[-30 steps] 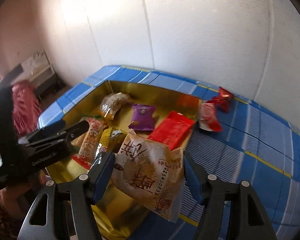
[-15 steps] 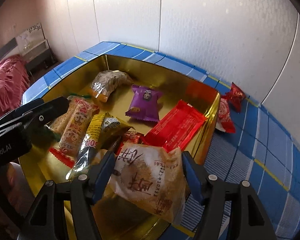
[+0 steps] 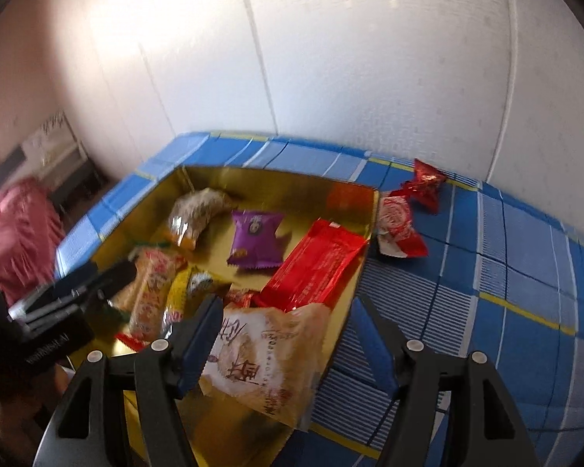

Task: Organize snacks
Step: 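Move the right gripper to the red-and-white candy and close on it, then grasp the red foil candy with the left gripper while the right gripper holds the red-and-white candy, then carry the red foil candy into the gold tray and release it with the left gripper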

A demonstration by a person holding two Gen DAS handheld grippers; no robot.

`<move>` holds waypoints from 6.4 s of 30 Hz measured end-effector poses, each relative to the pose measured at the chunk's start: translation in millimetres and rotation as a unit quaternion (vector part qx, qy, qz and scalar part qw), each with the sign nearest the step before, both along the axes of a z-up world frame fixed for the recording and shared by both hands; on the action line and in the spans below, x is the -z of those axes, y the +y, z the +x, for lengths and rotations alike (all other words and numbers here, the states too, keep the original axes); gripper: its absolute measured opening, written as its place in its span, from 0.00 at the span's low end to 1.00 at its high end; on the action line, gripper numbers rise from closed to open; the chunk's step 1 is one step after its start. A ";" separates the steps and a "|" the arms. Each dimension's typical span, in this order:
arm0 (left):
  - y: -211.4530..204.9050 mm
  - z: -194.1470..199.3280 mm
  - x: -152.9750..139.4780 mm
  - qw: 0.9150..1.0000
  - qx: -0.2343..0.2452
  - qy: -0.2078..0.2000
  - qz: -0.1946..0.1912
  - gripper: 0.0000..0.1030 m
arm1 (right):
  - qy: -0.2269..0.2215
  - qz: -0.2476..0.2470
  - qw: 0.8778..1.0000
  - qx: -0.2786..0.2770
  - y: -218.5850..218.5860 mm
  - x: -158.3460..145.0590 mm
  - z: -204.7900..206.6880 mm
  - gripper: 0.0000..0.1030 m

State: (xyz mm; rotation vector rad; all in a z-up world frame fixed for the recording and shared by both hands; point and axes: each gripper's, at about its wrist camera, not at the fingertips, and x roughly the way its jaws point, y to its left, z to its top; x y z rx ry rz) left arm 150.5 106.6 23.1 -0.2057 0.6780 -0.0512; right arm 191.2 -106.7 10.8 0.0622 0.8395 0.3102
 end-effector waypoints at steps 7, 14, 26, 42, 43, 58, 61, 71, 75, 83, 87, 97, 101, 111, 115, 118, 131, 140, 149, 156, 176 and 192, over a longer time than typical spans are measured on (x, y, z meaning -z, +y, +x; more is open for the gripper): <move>-2.5 0.2 0.6 1.000 0.007 0.002 0.004 0.82 | 0.004 0.061 0.996 0.057 -44.2 4.4 3.8 0.68; -8.6 2.2 1.1 1.000 0.009 0.005 0.011 0.82 | 0.011 0.072 0.989 0.125 -93.0 16.7 16.4 0.68; -7.3 6.3 3.0 1.000 0.009 0.013 0.000 0.86 | 0.024 0.006 0.994 0.102 -90.2 25.0 78.7 0.66; -11.4 7.5 3.7 1.000 0.011 0.013 0.009 0.86 | 0.068 0.030 0.995 0.065 -80.3 60.7 139.1 0.38; -12.8 7.4 3.4 1.000 0.012 0.012 0.010 0.86 | 0.066 0.032 0.995 0.066 -80.5 60.9 137.8 0.35; -55.0 2.7 -16.5 0.998 0.054 0.001 0.045 0.86 | 0.071 0.075 0.985 0.136 -188.7 54.5 56.3 0.48; -76.5 10.5 -28.2 0.996 0.069 0.008 0.047 0.86 | 0.038 0.060 0.989 0.133 -191.7 46.4 50.4 0.74; -173.7 69.0 -72.1 0.990 0.131 0.024 0.050 0.95 | 0.017 -0.011 0.995 0.098 -168.5 60.3 54.6 0.38; -213.7 105.2 -65.3 0.986 0.142 0.062 0.057 0.95 | 0.027 0.009 0.993 0.111 -182.5 59.8 47.3 0.33; -274.1 170.7 -34.9 0.982 0.120 0.114 0.090 0.95 | 0.036 -0.013 0.989 0.144 -202.7 60.0 31.2 0.33; -283.4 200.7 -18.5 0.981 0.101 0.144 0.084 0.95 | 0.035 -0.022 0.989 0.139 -205.9 61.2 29.8 0.33; -289.6 239.4 21.2 0.975 0.049 0.206 0.066 0.92 | 0.031 -0.022 0.990 0.136 -206.5 62.9 31.5 0.33; -288.7 241.3 32.7 0.974 0.048 0.215 0.057 0.84 | 0.029 -0.021 0.990 0.136 -207.6 62.2 29.8 0.33; -280.7 224.4 34.1 0.980 0.058 0.181 0.053 0.56 | 0.025 -0.018 0.990 0.137 -207.5 61.1 29.1 0.33; -272.9 215.4 32.6 0.982 0.059 0.172 0.049 0.49 | 0.025 -0.017 0.990 0.137 -207.6 60.6 29.6 0.33; -272.0 208.1 30.7 0.982 0.067 0.168 0.050 0.44 | 0.026 -0.013 0.990 0.136 -208.8 60.5 29.7 0.33; -268.0 147.6 13.0 0.980 0.111 0.167 -0.003 0.40 | 0.018 0.003 0.991 0.131 -212.8 61.4 27.6 0.33; -228.1 100.4 -34.6 0.981 0.143 0.118 -0.049 0.40 | 0.017 -0.007 0.991 0.133 -210.7 60.8 27.6 0.33; -179.2 49.9 -58.7 0.982 0.159 0.082 -0.059 0.40 | 0.017 -0.018 0.989 0.148 -205.8 60.1 29.9 0.32; -142.3 23.9 -58.1 0.985 0.157 0.044 -0.056 0.41 | 0.017 -0.019 0.988 0.150 -205.5 59.3 29.9 0.32; -38.7 -15.1 -39.1 0.996 0.083 0.026 -0.004 0.41 | 0.017 -0.033 0.988 0.149 -202.8 59.5 30.9 0.32; -9.6 -6.4 -21.4 0.997 0.058 0.045 0.005 0.41 | 0.017 -0.040 0.988 0.149 -202.1 59.6 31.6 0.32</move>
